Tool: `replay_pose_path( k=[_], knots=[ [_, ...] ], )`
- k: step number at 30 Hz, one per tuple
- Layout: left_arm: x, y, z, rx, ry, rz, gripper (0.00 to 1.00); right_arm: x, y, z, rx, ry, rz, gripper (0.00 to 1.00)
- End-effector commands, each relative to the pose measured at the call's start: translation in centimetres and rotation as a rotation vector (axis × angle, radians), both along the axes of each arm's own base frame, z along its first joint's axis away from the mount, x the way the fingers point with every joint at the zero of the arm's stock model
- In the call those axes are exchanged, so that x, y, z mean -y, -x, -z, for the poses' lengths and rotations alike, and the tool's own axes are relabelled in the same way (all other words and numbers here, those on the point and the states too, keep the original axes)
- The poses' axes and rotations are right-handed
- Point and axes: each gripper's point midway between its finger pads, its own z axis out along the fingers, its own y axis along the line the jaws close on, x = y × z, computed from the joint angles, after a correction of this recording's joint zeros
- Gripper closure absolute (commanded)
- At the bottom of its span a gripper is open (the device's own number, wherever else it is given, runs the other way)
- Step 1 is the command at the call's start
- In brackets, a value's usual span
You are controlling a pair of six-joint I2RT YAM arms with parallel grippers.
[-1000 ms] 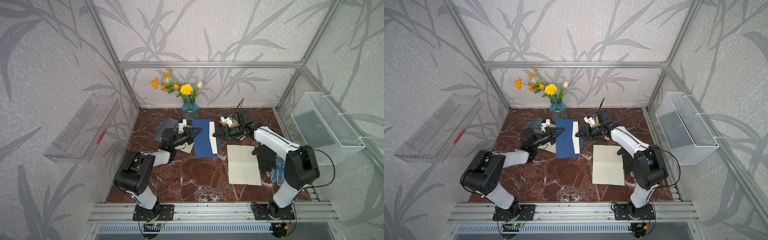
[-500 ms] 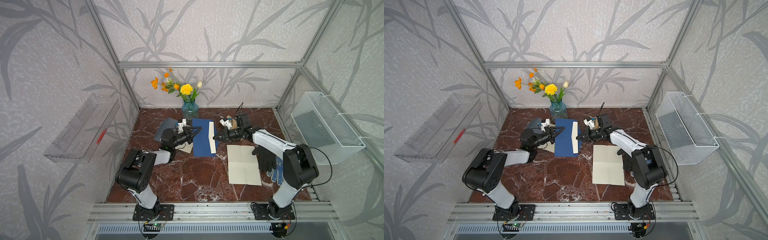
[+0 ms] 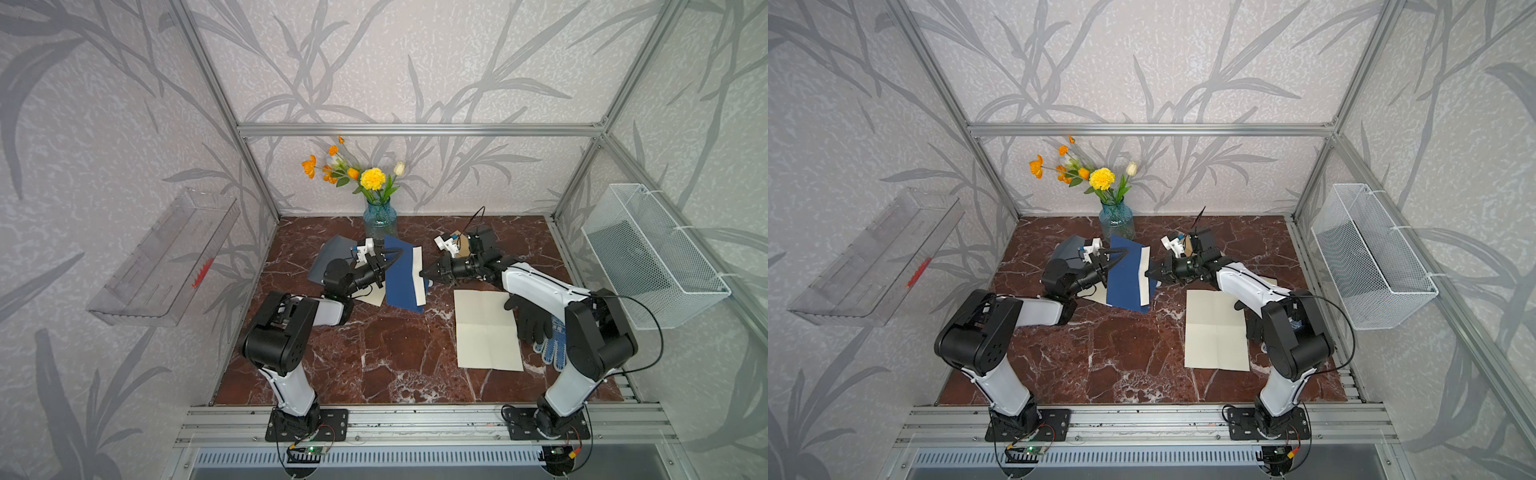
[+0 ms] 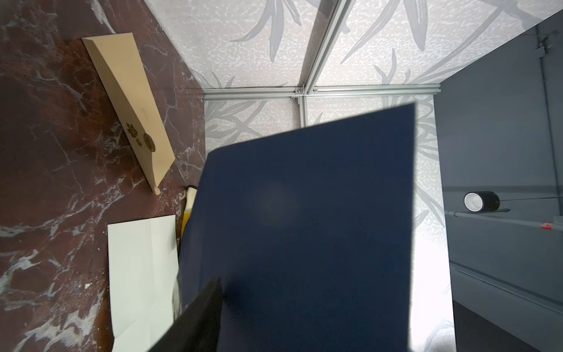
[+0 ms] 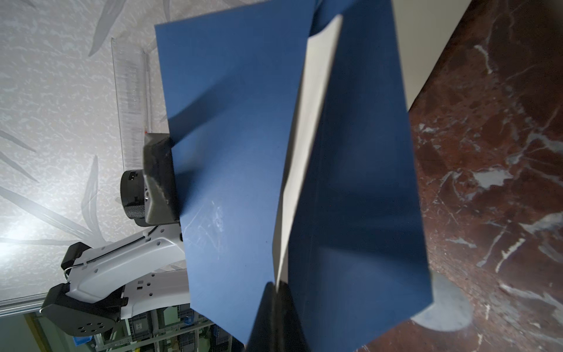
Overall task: Fold the letter paper in half and place it into the envelope
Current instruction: Place the letter paper in the envelope.
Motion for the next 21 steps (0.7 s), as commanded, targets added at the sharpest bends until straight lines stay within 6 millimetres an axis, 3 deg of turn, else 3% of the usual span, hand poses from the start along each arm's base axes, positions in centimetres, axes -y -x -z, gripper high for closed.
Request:
replay_pose_path(
  k=[1, 7, 11, 18, 21],
  knots=[
    [0.1, 0.4, -1.8, 0.069, 0.039, 0.012, 0.46, -0.9, -0.2, -0.7, 0.017, -0.051, -0.016, 1.00],
    [-0.2, 0.4, -3.1, 0.100, 0.050, -0.008, 0.83, -0.7, 0.2, 0.9, -0.016, -0.021, -0.019, 1.00],
    [-0.3, 0.4, -3.5, 0.105, 0.055, -0.013, 0.98, -0.2, 0.5, 2.0, -0.035, 0.037, -0.022, 0.97],
    [-0.3, 0.5, -3.6, 0.105, 0.057, -0.010, 1.00, 2.3, 0.7, 3.3, -0.050, 0.152, 0.014, 0.83],
    [-0.3, 0.6, -3.7, 0.107, 0.057, -0.004, 1.00, 2.3, 0.6, 3.3, -0.053, 0.150, -0.001, 0.78]
  ],
)
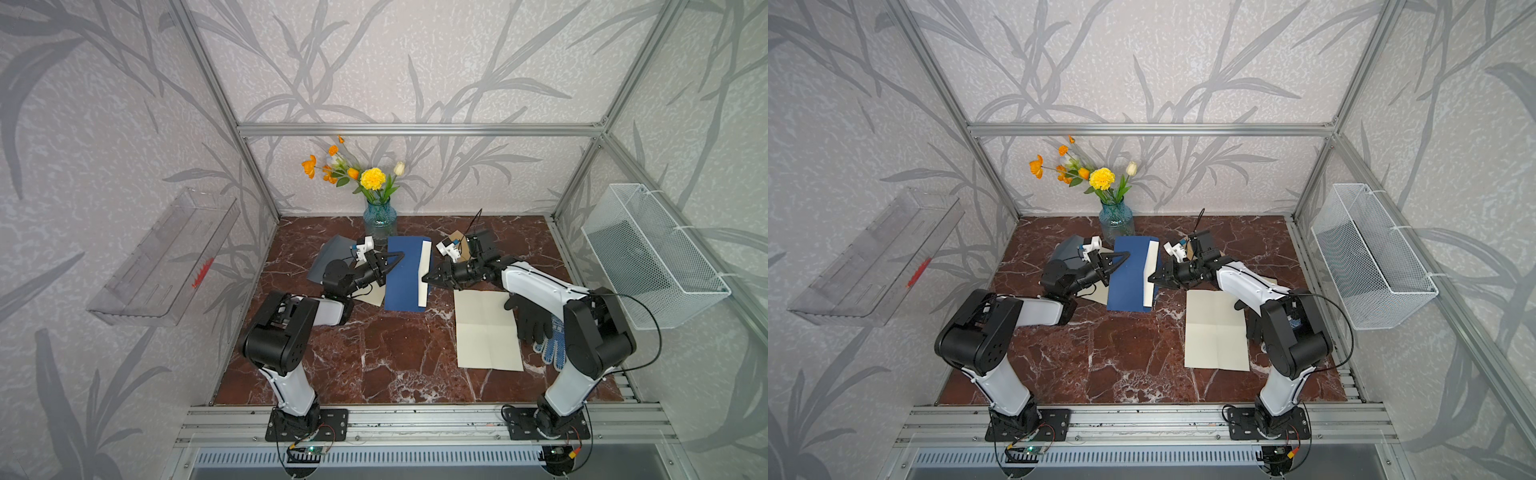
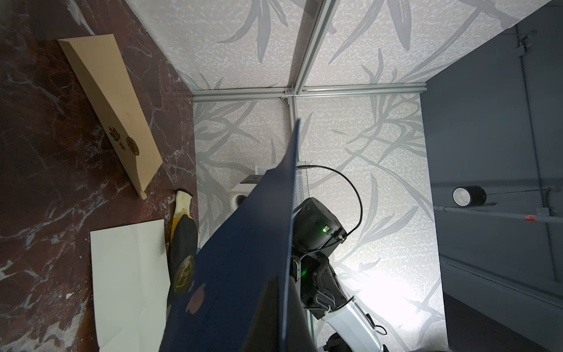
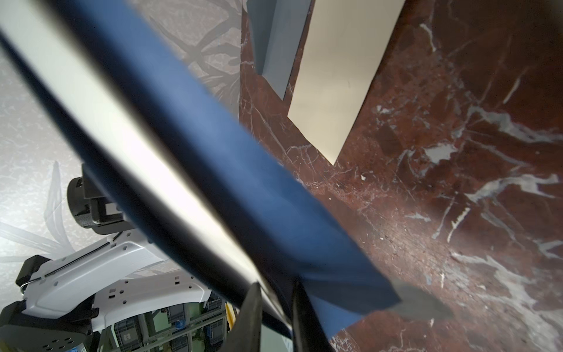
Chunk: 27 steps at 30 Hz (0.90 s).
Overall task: Fold the letter paper in half and place it into the envelope
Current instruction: Place the letter paper in the envelope.
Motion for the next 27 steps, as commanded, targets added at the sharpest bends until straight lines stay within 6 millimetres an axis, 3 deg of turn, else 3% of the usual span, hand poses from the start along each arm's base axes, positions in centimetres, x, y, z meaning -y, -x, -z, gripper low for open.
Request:
replay_pose_path(
  k=[1, 6, 9, 14, 16, 27],
  knots=[
    [0.1, 0.9, -2.8, 0.090, 0.029, 0.018, 1.00, 0.2, 0.1, 0.1, -0.002, 0.024, -0.017, 0.79],
    [0.1, 0.8, -2.8, 0.081, 0.035, 0.019, 0.99, -1.1, -0.8, -1.2, 0.017, -0.074, -0.022, 0.99],
    [0.2, 0.7, -2.7, 0.077, 0.033, 0.028, 0.91, -1.6, -1.1, -2.1, 0.036, -0.121, -0.028, 1.00],
    [0.3, 0.8, -1.9, 0.059, 0.025, 0.035, 0.46, -2.3, -1.1, -2.6, 0.042, -0.181, -0.032, 1.00],
    [0.3, 0.8, -1.5, 0.052, 0.021, 0.035, 0.38, -2.4, -1.2, -3.1, 0.049, -0.204, -0.029, 1.00],
    [0.4, 0.7, -0.7, 0.039, 0.015, 0.021, 0.38, -4.4, -0.9, -2.7, 0.025, -0.242, -0.062, 1.00]
  ],
)
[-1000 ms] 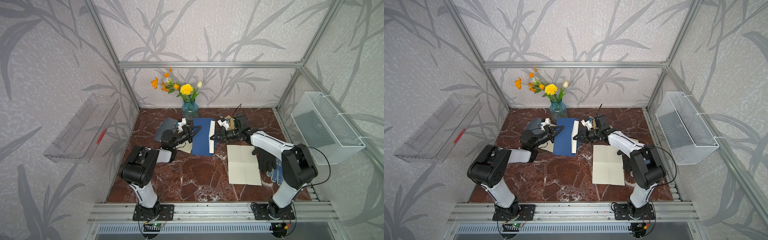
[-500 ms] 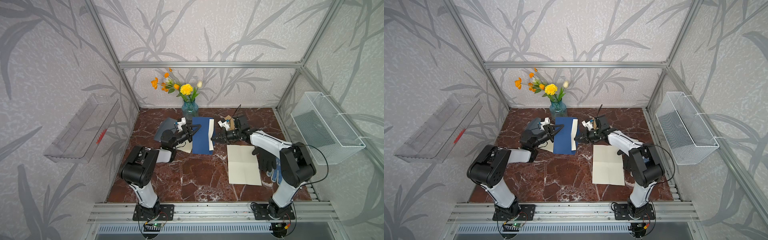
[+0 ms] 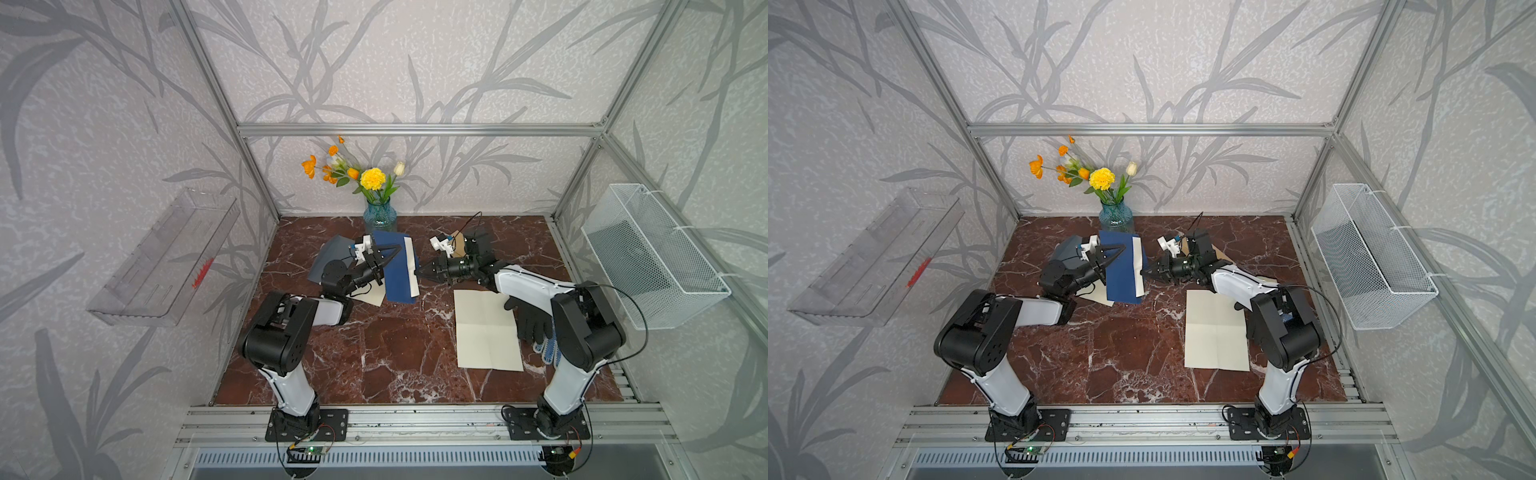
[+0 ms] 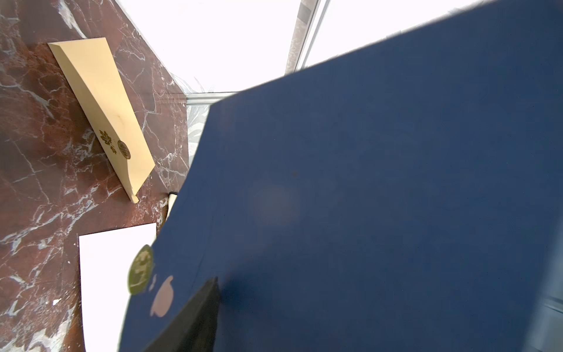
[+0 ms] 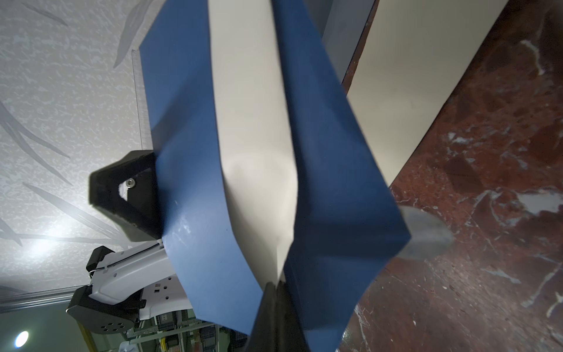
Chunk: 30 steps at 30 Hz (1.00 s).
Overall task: Fold the letter paper in half and place it into the envelope
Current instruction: Place the letter paper in the envelope.
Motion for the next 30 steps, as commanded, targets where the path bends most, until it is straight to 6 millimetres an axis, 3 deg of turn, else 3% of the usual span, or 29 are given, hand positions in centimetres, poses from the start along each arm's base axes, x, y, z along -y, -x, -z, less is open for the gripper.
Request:
replay_pose_path(
  k=[1, 6, 8, 11, 15, 18, 21, 25, 27, 28, 30],
  knots=[
    [0.5, 0.5, -0.2, 0.032, -0.002, 0.013, 0.38, -1.3, 0.5, -0.7, 0.021, -0.040, -0.040, 1.00],
    [0.4, 0.4, -0.3, 0.034, 0.000, 0.007, 0.43, -1.0, 0.4, -0.4, 0.031, -0.008, -0.028, 1.00],
    [0.4, 0.6, -0.2, 0.031, 0.000, 0.009, 0.48, -0.3, 0.5, -0.1, 0.042, 0.041, -0.021, 0.92],
    [0.3, 0.7, -0.1, 0.029, -0.002, 0.008, 0.65, 0.6, 0.9, 0.3, 0.058, 0.123, -0.019, 0.76],
    [0.3, 0.9, -0.3, 0.027, 0.002, 0.007, 0.87, 1.5, 0.9, 1.1, 0.054, 0.184, 0.002, 0.64],
    [0.3, 0.9, -0.3, 0.025, 0.004, 0.011, 0.95, 1.6, 0.4, 0.9, 0.050, 0.151, 0.025, 0.64],
    [0.3, 0.9, -0.4, 0.025, 0.005, 0.013, 0.98, 0.9, 0.0, 0.1, 0.051, 0.080, 0.026, 0.75],
    [0.4, 0.9, -0.3, 0.020, 0.007, 0.015, 0.97, 0.1, -0.5, -1.2, 0.064, -0.009, 0.014, 0.91],
    [0.4, 0.9, 0.0, 0.010, 0.005, 0.020, 0.91, -0.1, -0.5, -1.9, 0.071, -0.039, 0.010, 0.95],
    [0.4, 0.9, 0.2, 0.006, 0.003, 0.024, 0.81, -0.2, -0.5, -2.2, 0.074, -0.050, 0.005, 0.97],
    [0.5, 1.0, 0.6, -0.003, -0.002, 0.028, 0.50, -0.3, -0.3, -2.9, 0.083, -0.073, -0.004, 0.98]
  ],
)
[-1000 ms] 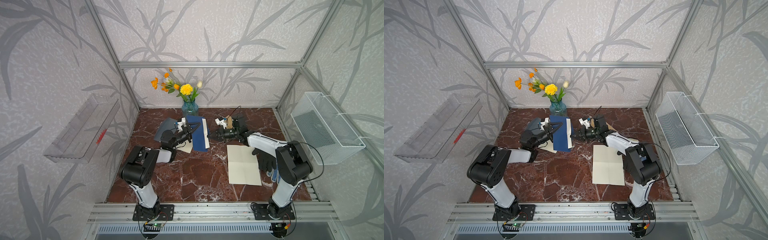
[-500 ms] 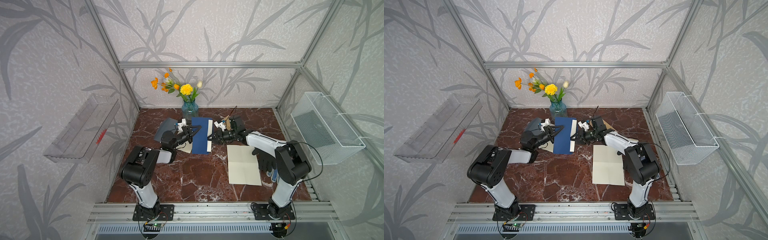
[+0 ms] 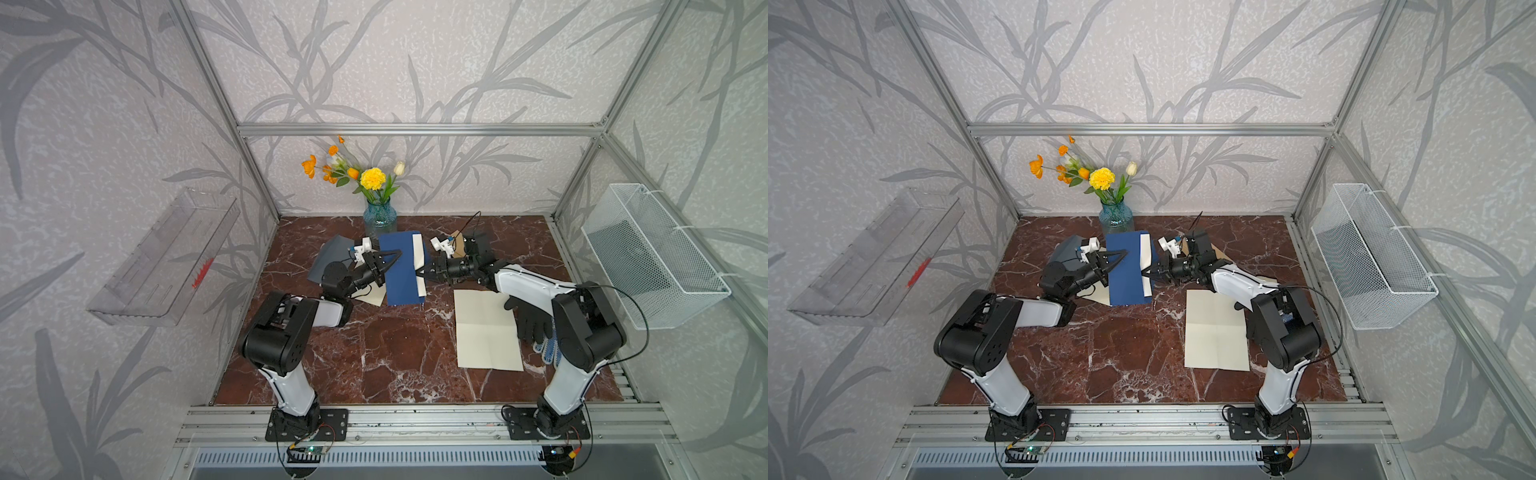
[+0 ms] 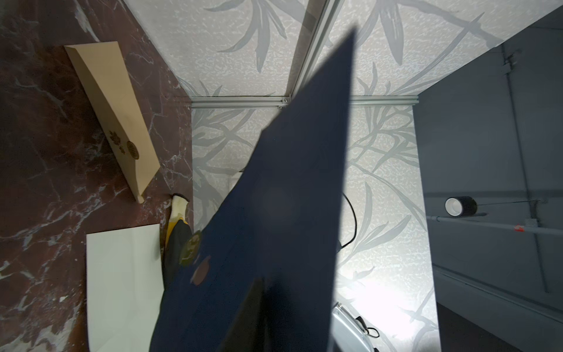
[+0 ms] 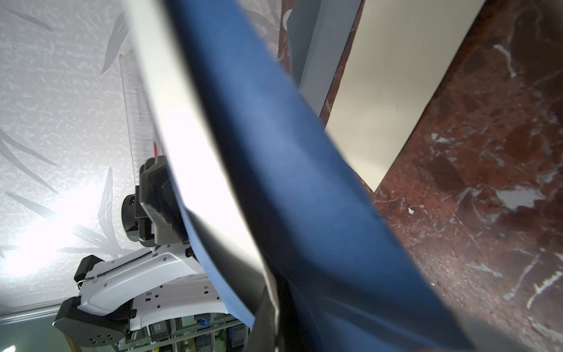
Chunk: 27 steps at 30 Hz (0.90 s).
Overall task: Fold the letter paper in half and place it into the envelope
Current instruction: Place the letter paper in the envelope.
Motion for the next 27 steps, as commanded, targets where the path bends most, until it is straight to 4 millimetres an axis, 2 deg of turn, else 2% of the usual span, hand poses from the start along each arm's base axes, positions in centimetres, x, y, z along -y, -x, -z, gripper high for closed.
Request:
replay_pose_path(
  k=[1, 2, 3, 4, 18, 21, 27],
  knots=[
    [0.6, 0.8, 0.1, 0.014, -0.003, 0.043, 0.33, -0.6, 0.0, -3.0, 0.075, -0.095, -0.031, 0.99],
    [0.6, 0.9, 0.3, 0.011, -0.006, 0.044, 0.21, -0.6, 0.1, -3.2, 0.077, -0.098, -0.034, 0.99],
    [0.6, 0.8, 0.5, 0.005, -0.007, 0.043, 0.13, -0.6, 0.3, -3.3, 0.076, -0.099, -0.040, 1.00],
    [0.6, 0.8, 0.7, 0.004, -0.009, 0.043, 0.12, -0.7, 0.4, -3.3, 0.075, -0.100, -0.045, 1.00],
    [0.9, 0.7, 2.0, -0.011, -0.030, 0.073, 0.13, -1.5, 1.2, -5.6, 0.079, -0.199, -0.102, 1.00],
    [0.4, 0.8, 3.0, -0.026, -0.044, 0.073, 0.13, -1.4, 1.7, -6.0, 0.083, -0.191, -0.114, 1.00],
    [0.2, 0.9, 4.2, -0.022, -0.071, 0.071, 0.09, -1.7, 3.4, -5.5, 0.082, -0.120, -0.169, 1.00]
  ],
)
